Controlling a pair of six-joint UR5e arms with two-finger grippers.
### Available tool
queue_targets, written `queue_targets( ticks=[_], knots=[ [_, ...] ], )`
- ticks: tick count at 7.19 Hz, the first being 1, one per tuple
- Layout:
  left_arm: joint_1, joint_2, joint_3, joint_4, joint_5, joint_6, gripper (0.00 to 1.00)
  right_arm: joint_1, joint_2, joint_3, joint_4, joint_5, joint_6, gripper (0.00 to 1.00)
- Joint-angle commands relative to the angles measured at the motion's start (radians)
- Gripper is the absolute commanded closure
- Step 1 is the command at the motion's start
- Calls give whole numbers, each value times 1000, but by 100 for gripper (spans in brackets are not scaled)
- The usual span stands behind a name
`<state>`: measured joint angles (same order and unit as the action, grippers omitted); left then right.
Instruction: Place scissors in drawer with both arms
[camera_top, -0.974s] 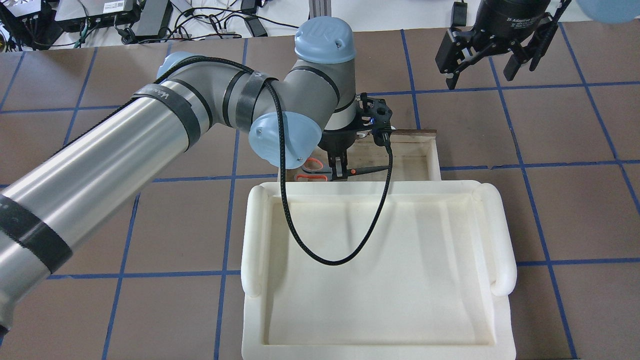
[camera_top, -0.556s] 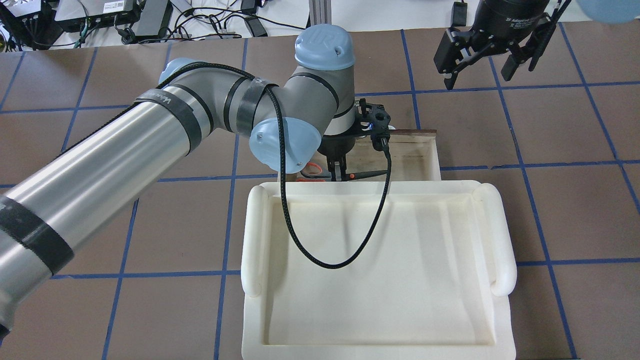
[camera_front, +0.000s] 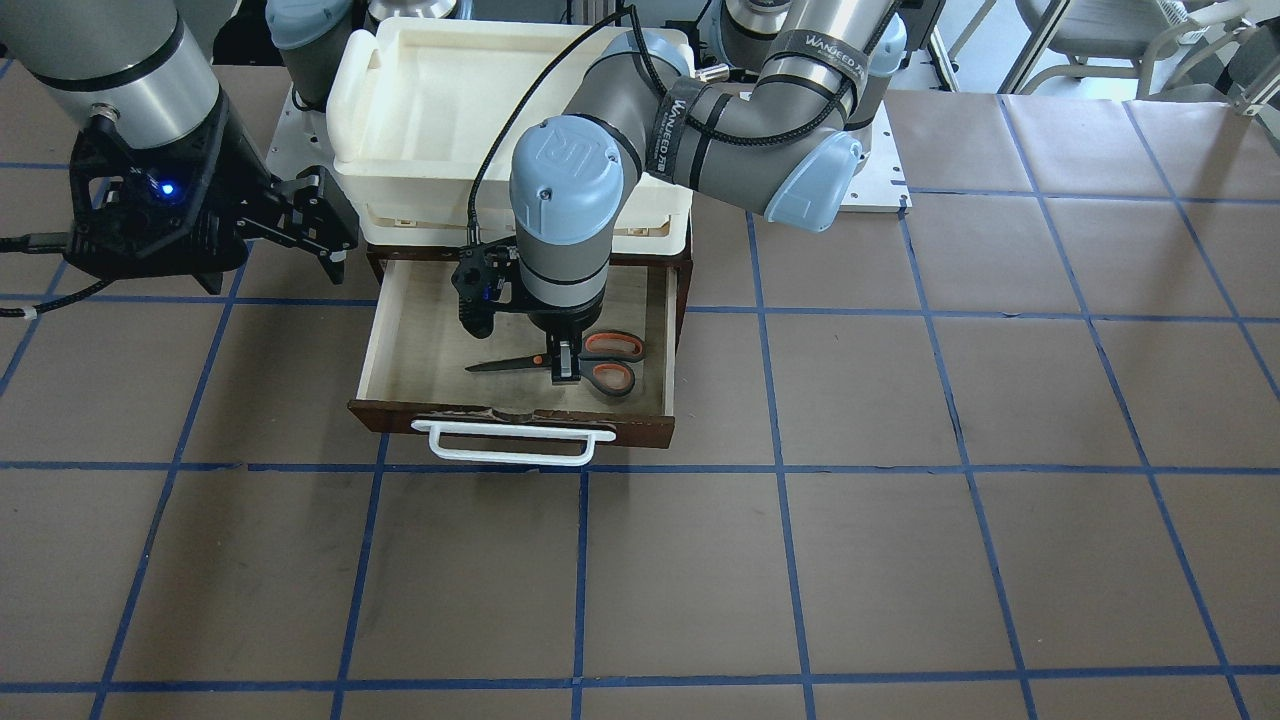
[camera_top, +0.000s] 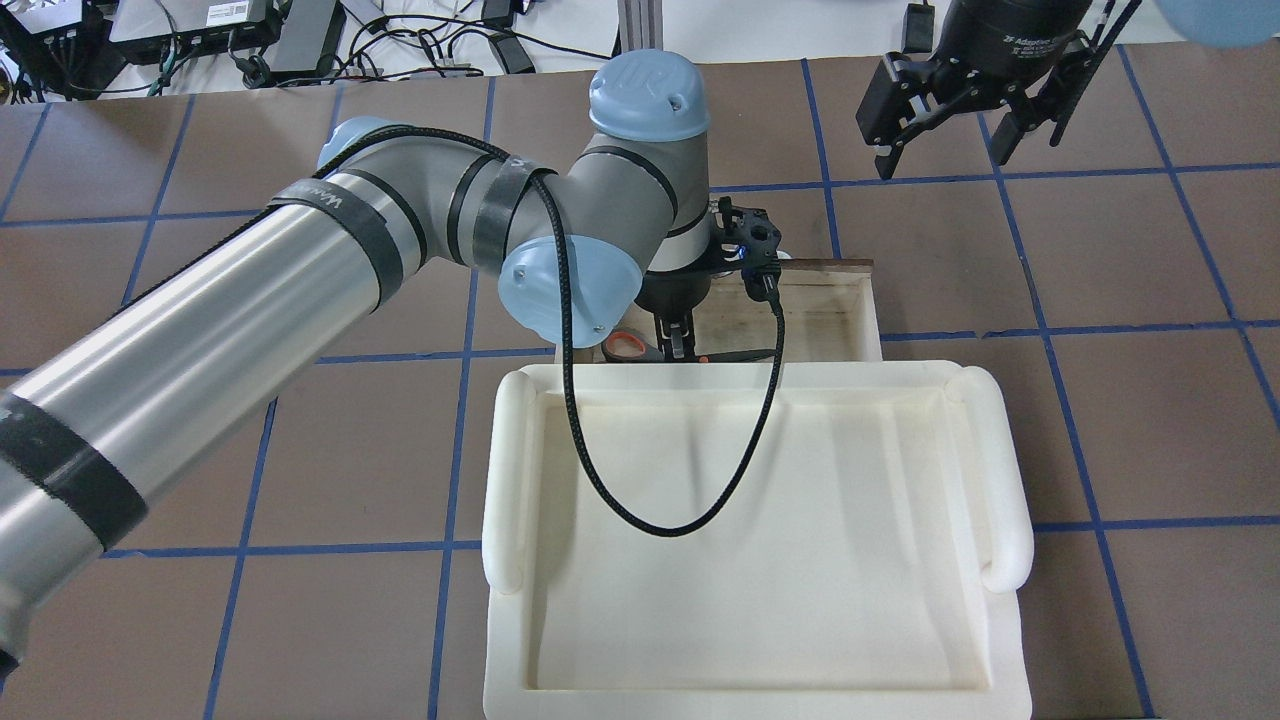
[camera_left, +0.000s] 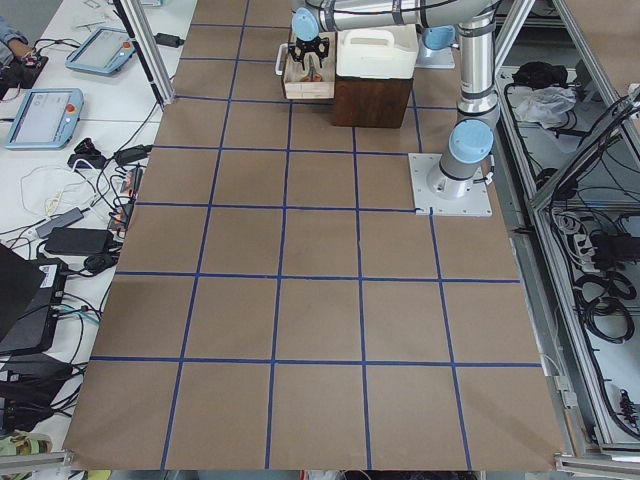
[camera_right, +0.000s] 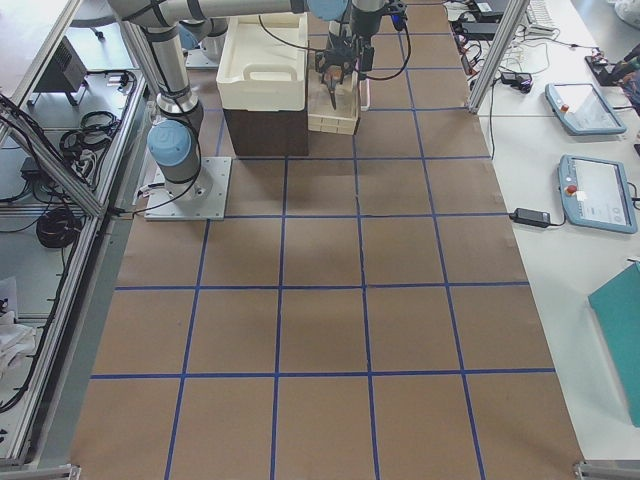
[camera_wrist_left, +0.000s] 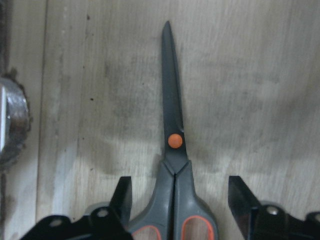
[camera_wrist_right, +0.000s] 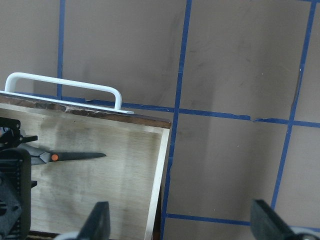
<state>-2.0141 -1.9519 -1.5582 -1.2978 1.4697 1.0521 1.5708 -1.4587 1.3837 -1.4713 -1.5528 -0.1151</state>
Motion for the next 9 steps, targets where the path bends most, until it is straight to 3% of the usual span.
queue_targets(
  ticks=[1, 3, 5, 7, 9],
  knots=[
    [-2, 34, 21, -11, -2, 0, 3, 3, 0, 12, 0, -3, 6, 0],
    [6, 118, 49, -99, -6, -1, 3, 3, 0, 14, 2, -4, 9, 0],
    [56, 198, 147, -225, 7, -203, 3, 3, 0, 14, 2, -6, 11, 0],
    [244, 299, 142, -285, 11, -287, 1, 5, -2, 14, -3, -4, 9, 0],
    [297, 366, 126, -285, 81, -608, 0, 5, -5, 14, -3, -3, 12, 0]
  ],
)
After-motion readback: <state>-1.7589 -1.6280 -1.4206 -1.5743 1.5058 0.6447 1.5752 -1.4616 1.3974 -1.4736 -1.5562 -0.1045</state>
